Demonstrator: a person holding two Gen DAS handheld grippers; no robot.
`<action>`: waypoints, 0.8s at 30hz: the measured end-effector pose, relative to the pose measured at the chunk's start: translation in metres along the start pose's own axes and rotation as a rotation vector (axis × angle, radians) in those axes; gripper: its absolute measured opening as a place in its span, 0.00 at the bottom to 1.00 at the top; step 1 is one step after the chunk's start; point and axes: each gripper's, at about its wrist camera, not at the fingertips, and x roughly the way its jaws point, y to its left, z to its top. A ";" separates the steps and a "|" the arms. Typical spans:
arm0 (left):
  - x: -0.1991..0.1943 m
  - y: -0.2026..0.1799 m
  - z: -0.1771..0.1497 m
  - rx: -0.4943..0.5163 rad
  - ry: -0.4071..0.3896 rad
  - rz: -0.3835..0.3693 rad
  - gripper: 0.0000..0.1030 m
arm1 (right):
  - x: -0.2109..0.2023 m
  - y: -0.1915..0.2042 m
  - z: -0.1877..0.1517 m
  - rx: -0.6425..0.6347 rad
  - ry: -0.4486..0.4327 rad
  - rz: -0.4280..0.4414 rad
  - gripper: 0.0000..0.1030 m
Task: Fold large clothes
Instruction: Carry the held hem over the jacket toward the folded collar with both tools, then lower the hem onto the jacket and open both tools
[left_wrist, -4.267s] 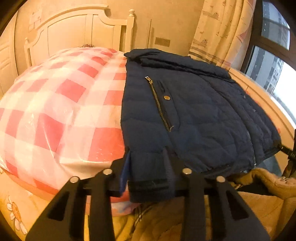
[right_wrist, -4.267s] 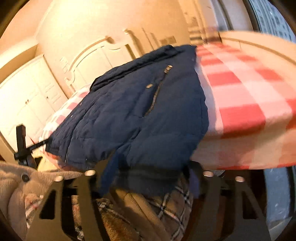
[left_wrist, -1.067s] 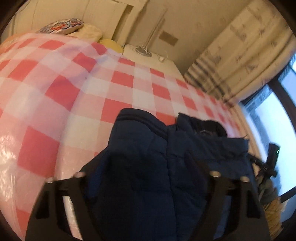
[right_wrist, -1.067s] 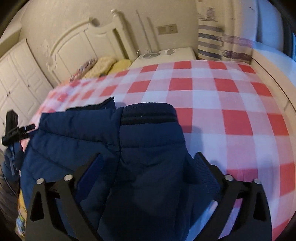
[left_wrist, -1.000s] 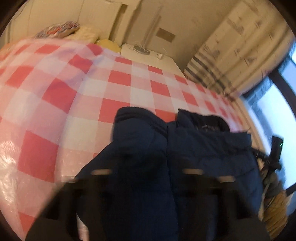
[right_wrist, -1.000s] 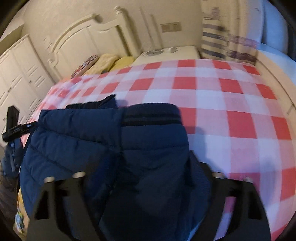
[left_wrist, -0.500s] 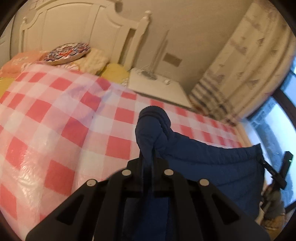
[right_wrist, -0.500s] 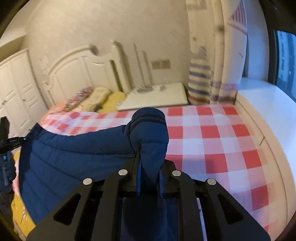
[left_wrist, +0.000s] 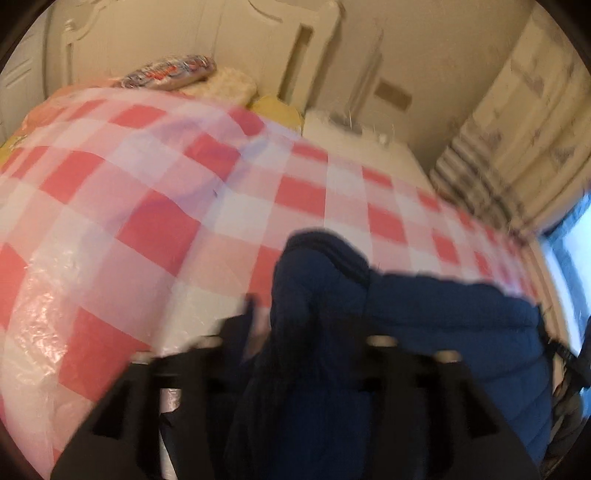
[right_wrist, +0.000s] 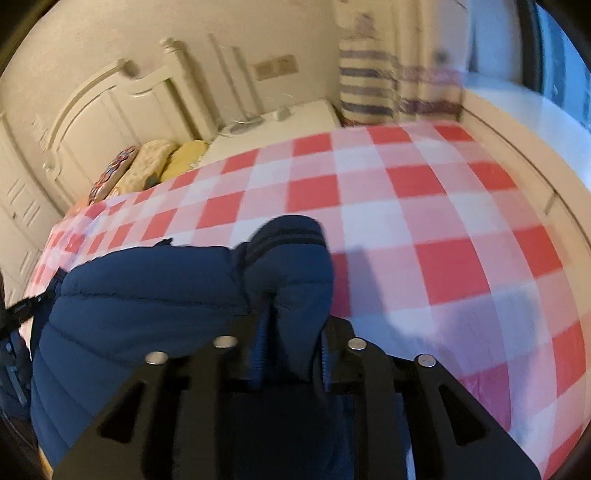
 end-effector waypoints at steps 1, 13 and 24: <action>-0.012 0.001 0.001 -0.023 -0.064 -0.003 0.73 | -0.006 -0.001 0.000 0.023 0.006 -0.012 0.24; -0.017 -0.132 -0.026 0.346 -0.081 0.093 0.92 | -0.018 0.178 -0.025 -0.513 -0.059 -0.069 0.95; 0.005 -0.101 -0.044 0.281 0.023 0.056 0.92 | -0.013 0.145 -0.031 -0.375 0.018 0.034 0.95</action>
